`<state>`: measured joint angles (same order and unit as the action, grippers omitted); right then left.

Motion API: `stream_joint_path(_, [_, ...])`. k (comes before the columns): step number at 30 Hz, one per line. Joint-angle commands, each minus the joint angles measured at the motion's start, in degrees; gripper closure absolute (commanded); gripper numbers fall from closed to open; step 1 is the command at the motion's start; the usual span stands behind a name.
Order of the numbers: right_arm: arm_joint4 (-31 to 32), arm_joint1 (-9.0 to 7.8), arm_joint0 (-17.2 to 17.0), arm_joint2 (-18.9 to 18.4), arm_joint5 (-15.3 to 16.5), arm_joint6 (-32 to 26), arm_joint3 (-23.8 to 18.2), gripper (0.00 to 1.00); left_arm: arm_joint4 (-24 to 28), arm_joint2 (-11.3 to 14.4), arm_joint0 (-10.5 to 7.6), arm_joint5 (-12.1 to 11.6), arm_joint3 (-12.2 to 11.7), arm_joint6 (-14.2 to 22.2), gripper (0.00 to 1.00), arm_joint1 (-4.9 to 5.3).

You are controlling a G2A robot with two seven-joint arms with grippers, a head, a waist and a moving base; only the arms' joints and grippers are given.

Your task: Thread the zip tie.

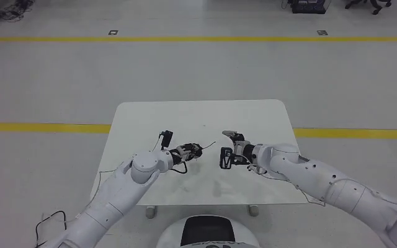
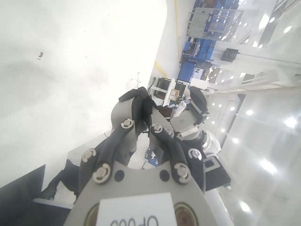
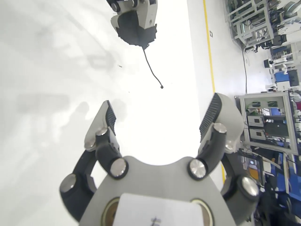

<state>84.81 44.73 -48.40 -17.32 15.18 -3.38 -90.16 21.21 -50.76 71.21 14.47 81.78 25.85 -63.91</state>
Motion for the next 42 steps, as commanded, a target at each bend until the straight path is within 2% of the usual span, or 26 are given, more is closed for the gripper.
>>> stream_joint_path(1, [0.01, 0.00, 0.01, 0.01, -0.02, -1.60, -0.01, 0.00, 0.76, 0.01, 0.00, 0.02, 0.01, -0.08, 1.00, -0.02])
stream_joint_path(3, [0.01, 0.00, 0.01, 0.01, -0.02, -1.60, -0.01, 0.00, 0.76, 0.01, 0.00, 0.02, 0.01, -0.08, 1.00, -0.02])
stream_joint_path(5, [-0.42, 0.02, -0.18, -0.09, -0.14, -1.42, 0.08, 0.00, -0.15, 0.22, 0.17, -0.13, -0.40, -1.62, 1.00, -0.08])
stream_joint_path(7, [-4.01, 0.06, -1.04, -1.47, -0.25, 1.19, 1.46, 0.00, -0.32, -0.02, -0.02, -1.01, -0.77, -1.35, 1.00, -0.04])
stream_joint_path(9, [-9.79, -0.10, -1.92, -3.46, 2.05, 6.45, 4.48, 0.00, -2.49, -0.41, 0.17, -2.77, -0.91, -1.30, 1.00, 0.25])
stream_joint_path(11, [-14.13, -0.20, -2.58, -4.70, 4.30, 10.72, 6.65, 0.00, -4.16, -0.85, 0.77, -3.97, -0.55, -1.79, 1.00, 0.54])
stream_joint_path(13, [-19.88, -0.38, -3.29, -4.38, 4.30, 15.04, 8.52, 0.00, -5.70, -1.57, 1.58, -5.72, -0.16, -1.52, 1.00, 0.93])
stream_joint_path(15, [-24.63, -0.59, -3.20, -3.33, 4.30, 17.37, 9.68, 0.00, -6.74, -2.30, 2.26, -7.43, 0.13, -1.00, 1.00, 1.28])
stream_joint_path(19, [-37.05, -1.16, -1.43, 1.93, 4.30, 19.28, 9.41, 0.00, -10.12, -3.49, 3.64, -11.78, 0.29, 1.27, 1.00, 2.10])
stream_joint_path(22, [-43.93, -1.49, 0.87, 7.17, 4.30, 19.13, 7.51, 0.00, -11.87, -3.65, 4.48, -12.76, 0.15, 1.43, 1.00, 2.38])
stream_joint_path(25, [-43.93, -1.49, 0.87, 7.17, 4.30, 19.13, 7.51, 0.00, -14.10, -3.09, 5.21, -13.60, 1.02, 1.14, 1.00, 2.49])
stream_joint_path(42, [-43.93, -1.49, 0.87, 7.17, 4.30, 19.13, 7.51, 0.00, -14.10, -3.09, 5.21, -13.60, 1.02, 1.14, 1.00, 2.49])
